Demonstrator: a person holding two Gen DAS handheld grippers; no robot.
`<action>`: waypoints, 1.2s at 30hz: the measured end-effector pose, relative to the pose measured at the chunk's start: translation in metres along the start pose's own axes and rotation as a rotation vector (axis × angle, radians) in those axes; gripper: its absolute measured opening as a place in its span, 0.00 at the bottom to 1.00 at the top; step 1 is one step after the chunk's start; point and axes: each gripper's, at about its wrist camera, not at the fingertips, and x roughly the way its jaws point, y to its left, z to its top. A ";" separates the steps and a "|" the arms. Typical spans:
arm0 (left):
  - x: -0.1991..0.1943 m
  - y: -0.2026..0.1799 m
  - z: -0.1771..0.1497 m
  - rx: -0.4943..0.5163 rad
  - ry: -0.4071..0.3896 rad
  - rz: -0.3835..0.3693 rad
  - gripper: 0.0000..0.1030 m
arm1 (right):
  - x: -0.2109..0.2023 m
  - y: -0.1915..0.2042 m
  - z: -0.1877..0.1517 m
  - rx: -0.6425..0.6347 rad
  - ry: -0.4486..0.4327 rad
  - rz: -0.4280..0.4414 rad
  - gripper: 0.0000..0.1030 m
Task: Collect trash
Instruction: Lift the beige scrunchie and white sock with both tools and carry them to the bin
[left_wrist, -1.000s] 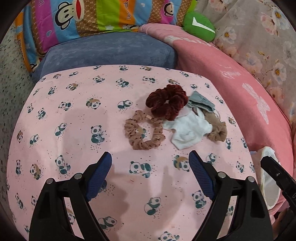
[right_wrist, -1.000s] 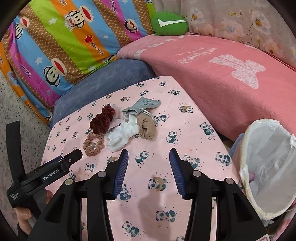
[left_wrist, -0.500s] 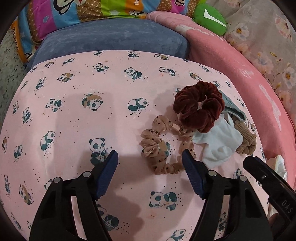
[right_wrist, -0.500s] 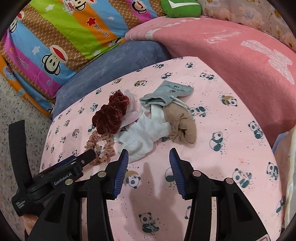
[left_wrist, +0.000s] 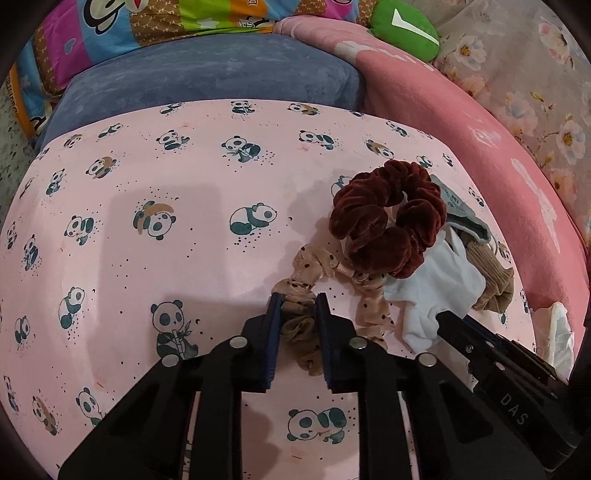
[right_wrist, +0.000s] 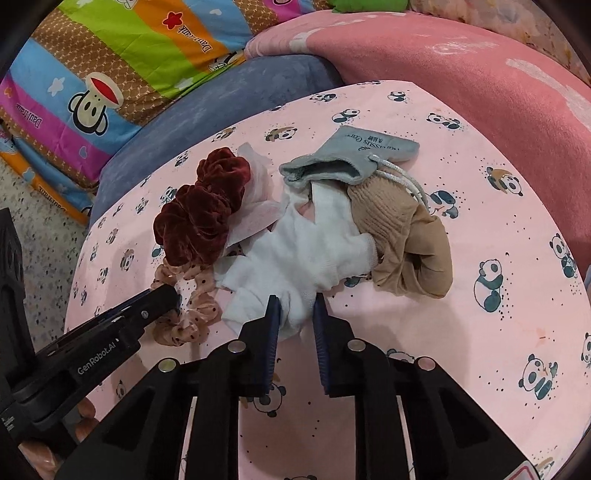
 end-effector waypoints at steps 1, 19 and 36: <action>0.000 0.000 -0.001 -0.002 0.002 -0.003 0.15 | -0.001 0.000 -0.001 -0.002 0.000 0.002 0.12; -0.070 -0.030 -0.015 0.012 -0.075 -0.049 0.14 | -0.107 0.010 -0.011 -0.008 -0.156 0.096 0.09; -0.141 -0.107 -0.021 0.141 -0.202 -0.093 0.14 | -0.230 -0.028 -0.010 0.036 -0.355 0.097 0.09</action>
